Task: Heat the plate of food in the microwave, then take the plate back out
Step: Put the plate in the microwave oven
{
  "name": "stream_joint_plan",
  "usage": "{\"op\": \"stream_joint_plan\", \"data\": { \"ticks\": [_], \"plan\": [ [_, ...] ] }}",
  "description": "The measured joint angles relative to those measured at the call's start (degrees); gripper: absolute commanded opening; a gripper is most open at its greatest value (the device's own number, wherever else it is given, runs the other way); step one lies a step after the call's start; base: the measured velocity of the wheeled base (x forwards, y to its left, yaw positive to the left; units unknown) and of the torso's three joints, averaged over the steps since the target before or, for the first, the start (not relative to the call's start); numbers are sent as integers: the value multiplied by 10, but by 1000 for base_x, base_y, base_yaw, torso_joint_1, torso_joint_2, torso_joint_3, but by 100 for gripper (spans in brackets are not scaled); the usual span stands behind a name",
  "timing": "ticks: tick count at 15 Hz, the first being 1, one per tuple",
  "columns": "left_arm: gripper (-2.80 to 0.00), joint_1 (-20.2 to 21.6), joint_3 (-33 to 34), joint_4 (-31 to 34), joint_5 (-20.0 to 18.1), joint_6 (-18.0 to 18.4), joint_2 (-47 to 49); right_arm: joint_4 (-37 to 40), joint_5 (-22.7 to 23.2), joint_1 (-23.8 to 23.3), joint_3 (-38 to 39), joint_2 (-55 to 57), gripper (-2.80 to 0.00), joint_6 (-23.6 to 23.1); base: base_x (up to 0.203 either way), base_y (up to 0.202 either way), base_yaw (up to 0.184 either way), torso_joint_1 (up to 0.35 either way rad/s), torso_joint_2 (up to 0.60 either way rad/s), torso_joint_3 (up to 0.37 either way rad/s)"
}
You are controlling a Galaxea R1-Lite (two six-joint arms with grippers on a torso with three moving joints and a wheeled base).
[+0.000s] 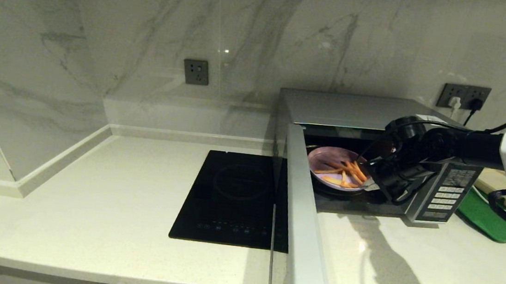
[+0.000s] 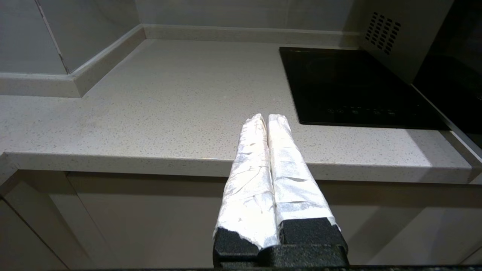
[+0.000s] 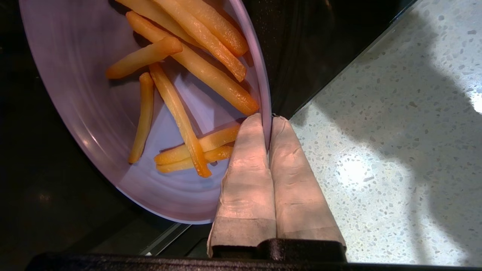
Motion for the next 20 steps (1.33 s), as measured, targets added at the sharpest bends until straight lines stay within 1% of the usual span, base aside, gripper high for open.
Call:
{"op": "stream_joint_plan", "data": {
  "ticks": [17,20],
  "plan": [
    [-280,0,0,0,0,0,0,1,-2,0,2,-2,-280,0,0,0,0,0,0,0],
    [-280,0,0,1,0,-1,0,7,-3,0,4,2,-280,0,-96,0,2,10,8,-2]
  ]
}}
